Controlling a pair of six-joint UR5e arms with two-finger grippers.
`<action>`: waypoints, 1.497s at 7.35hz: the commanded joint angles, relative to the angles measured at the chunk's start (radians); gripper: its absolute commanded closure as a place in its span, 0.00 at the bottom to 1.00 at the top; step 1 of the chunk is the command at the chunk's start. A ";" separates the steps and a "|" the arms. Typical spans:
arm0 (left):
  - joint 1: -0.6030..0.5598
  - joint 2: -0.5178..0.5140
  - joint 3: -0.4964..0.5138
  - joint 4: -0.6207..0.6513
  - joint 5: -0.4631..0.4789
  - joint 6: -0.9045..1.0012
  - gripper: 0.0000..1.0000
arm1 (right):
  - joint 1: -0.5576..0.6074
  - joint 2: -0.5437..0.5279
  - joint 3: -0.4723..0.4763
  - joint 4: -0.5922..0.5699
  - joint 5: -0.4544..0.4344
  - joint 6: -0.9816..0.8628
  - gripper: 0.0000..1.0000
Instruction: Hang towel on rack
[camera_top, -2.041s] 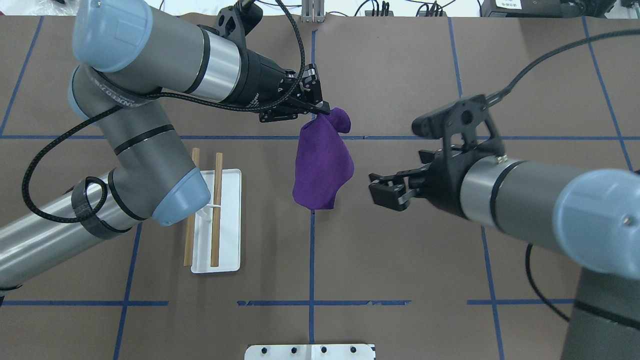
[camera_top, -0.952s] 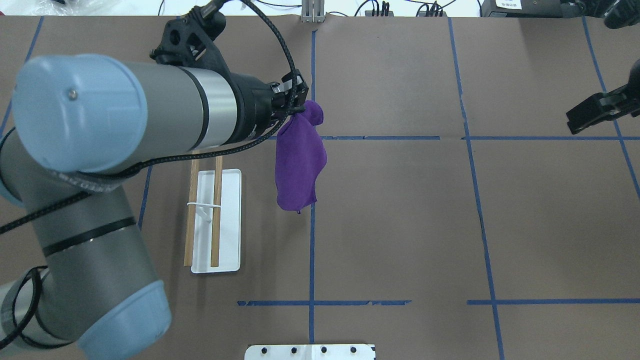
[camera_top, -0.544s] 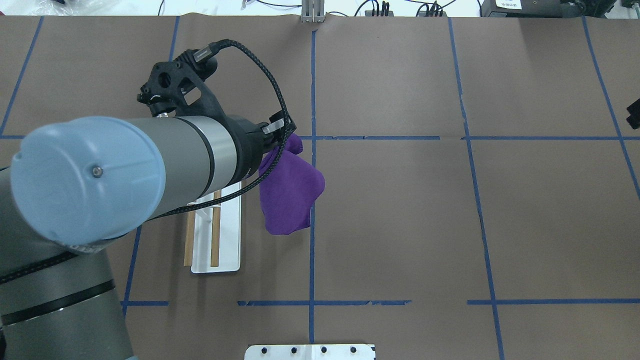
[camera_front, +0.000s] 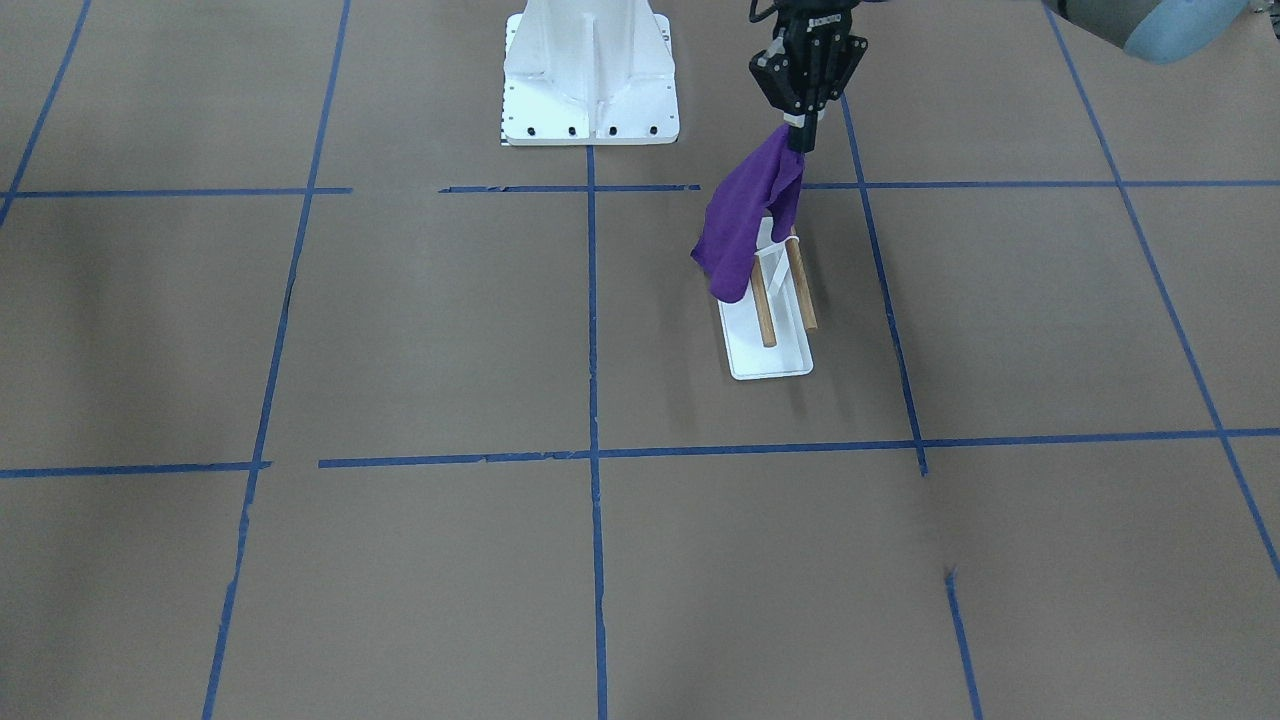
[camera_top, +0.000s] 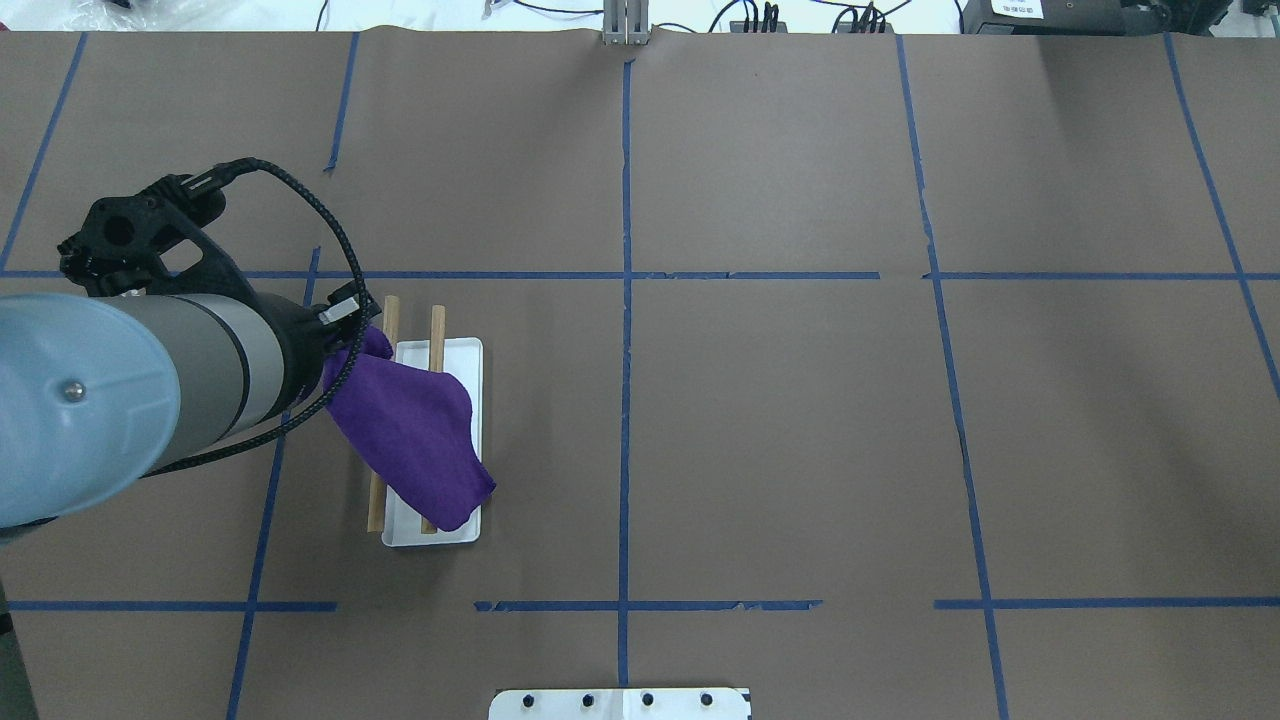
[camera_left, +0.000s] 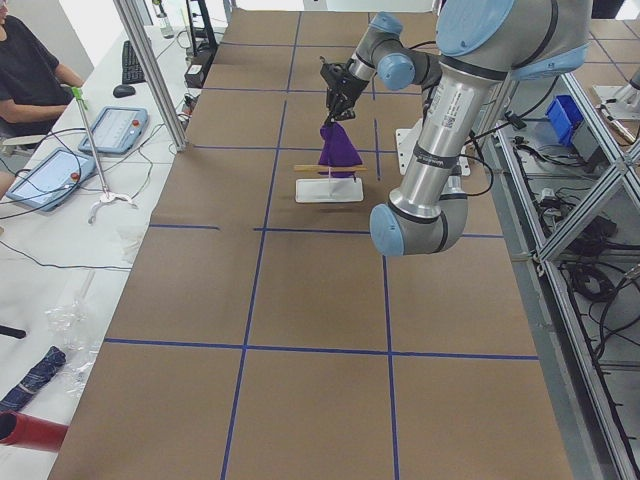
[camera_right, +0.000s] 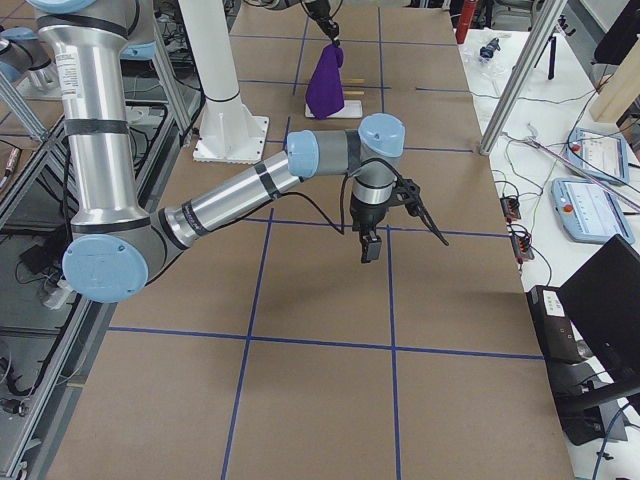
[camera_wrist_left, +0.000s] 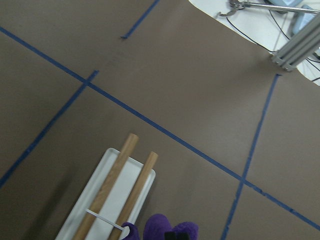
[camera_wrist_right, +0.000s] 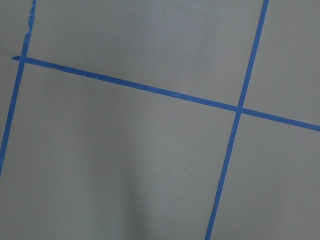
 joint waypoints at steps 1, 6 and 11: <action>-0.022 0.078 0.049 0.000 0.006 0.013 1.00 | 0.007 -0.001 -0.021 0.008 0.009 0.008 0.00; -0.052 0.133 0.195 -0.009 0.047 0.036 1.00 | 0.014 0.008 -0.043 0.020 0.036 0.010 0.00; -0.052 0.153 0.272 -0.038 0.069 0.041 0.48 | 0.014 -0.001 -0.046 0.021 0.029 -0.006 0.00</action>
